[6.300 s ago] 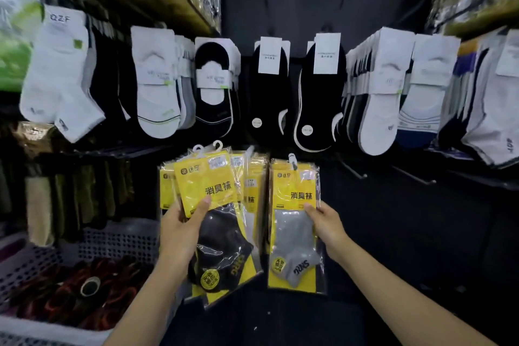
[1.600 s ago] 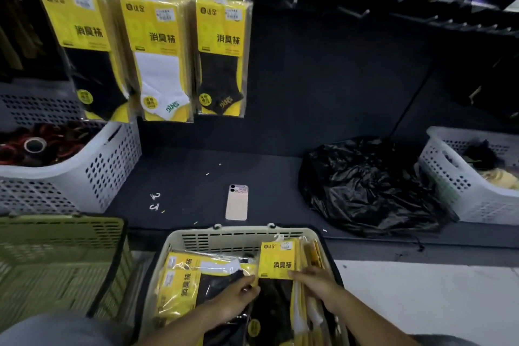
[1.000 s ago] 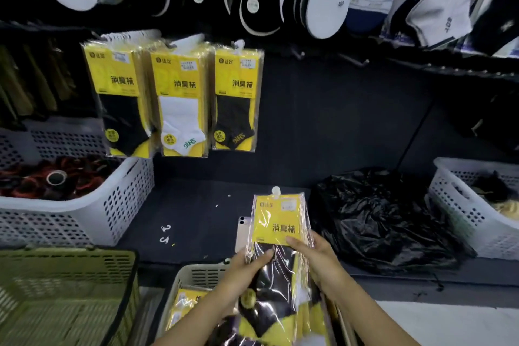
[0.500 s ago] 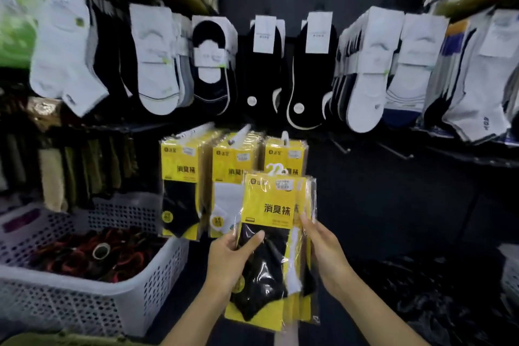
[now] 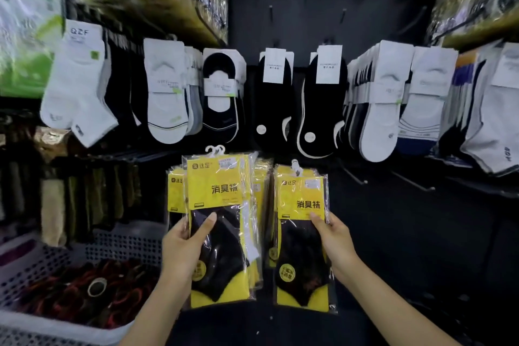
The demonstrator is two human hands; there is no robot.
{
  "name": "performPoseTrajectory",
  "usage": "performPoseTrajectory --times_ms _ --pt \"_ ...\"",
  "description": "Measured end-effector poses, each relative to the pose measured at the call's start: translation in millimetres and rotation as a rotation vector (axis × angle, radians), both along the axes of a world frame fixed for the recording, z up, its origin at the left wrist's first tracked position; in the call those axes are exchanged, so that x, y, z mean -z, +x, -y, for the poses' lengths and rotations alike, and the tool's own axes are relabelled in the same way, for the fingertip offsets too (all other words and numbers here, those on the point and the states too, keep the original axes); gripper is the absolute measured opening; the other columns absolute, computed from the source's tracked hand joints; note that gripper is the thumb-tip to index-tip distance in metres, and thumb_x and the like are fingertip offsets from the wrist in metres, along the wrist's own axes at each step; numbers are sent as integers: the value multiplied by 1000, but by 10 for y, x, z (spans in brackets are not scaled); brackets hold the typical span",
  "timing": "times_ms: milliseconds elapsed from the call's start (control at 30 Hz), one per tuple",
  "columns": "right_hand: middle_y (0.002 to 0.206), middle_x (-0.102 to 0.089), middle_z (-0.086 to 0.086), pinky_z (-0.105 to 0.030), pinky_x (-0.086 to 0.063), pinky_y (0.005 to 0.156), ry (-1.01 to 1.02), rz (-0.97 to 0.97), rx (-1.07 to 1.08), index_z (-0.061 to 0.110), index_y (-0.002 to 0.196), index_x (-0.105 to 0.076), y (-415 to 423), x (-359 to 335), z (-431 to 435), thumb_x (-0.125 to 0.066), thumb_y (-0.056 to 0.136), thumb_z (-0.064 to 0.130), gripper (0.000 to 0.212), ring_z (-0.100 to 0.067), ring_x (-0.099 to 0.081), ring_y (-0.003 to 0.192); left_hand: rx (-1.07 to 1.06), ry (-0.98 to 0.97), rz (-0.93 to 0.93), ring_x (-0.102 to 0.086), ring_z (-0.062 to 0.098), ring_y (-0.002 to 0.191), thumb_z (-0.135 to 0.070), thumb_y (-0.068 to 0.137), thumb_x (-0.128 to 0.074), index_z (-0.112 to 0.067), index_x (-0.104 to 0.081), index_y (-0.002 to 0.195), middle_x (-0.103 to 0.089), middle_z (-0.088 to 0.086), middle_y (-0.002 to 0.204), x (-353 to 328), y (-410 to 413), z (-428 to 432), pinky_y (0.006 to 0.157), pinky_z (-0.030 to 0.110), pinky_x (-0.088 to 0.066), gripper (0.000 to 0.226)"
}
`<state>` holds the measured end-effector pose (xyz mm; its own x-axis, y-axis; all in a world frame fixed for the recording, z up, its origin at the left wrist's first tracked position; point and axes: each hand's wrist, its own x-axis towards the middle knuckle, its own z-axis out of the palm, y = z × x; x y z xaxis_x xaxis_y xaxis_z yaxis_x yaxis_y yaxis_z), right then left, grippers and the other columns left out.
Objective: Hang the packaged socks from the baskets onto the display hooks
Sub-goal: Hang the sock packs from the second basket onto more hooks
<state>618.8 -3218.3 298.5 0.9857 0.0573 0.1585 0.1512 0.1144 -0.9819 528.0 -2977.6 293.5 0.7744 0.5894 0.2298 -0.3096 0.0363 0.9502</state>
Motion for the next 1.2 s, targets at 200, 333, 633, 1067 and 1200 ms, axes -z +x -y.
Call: performPoseTrajectory --times_ms 200,333,633,1067,1200 --pt "99 -72 -10 -36 -56 80 0 -112 70 8 104 -68 347 39 -152 -63 90 26 23 -24 -68 94 3 23 34 -63 3 95 -40 70 -76 -26 -71 90 -73 -17 86 -16 12 -62 70 16 -41 25" --pt "107 -67 -11 -44 -48 98 13 -260 131 5 97 -66 515 132 -183 -72 82 35 34 -27 -61 105 23 2 6 -53 13 120 -45 69 -76 -16 -60 123 -64 -5 123 43 51 -71 103 34 -41 64" --pt "108 -63 -9 -31 -49 86 -17 -169 222 5 110 -60 201 212 -100 -63 90 27 30 -18 -59 94 117 71 -17 -62 -12 87 -32 81 -71 -27 -66 96 -71 -24 86 75 -24 156 72 8 -45 16" --pt "104 -73 -5 -39 -55 86 65 -106 -192 17 106 -70 -397 -106 -126 -57 91 40 31 -22 -69 96 264 -18 -65 -59 7 110 -45 71 -74 -13 -59 122 -64 -3 121 148 -78 656 95 25 -46 62" --pt "99 -75 0 -31 -54 84 131 -73 -112 15 103 -69 -410 -73 -46 -74 74 34 35 -16 -71 94 195 -6 -72 -55 7 104 -44 71 -73 -21 -62 106 -61 -16 100 134 -72 672 81 17 -42 43"
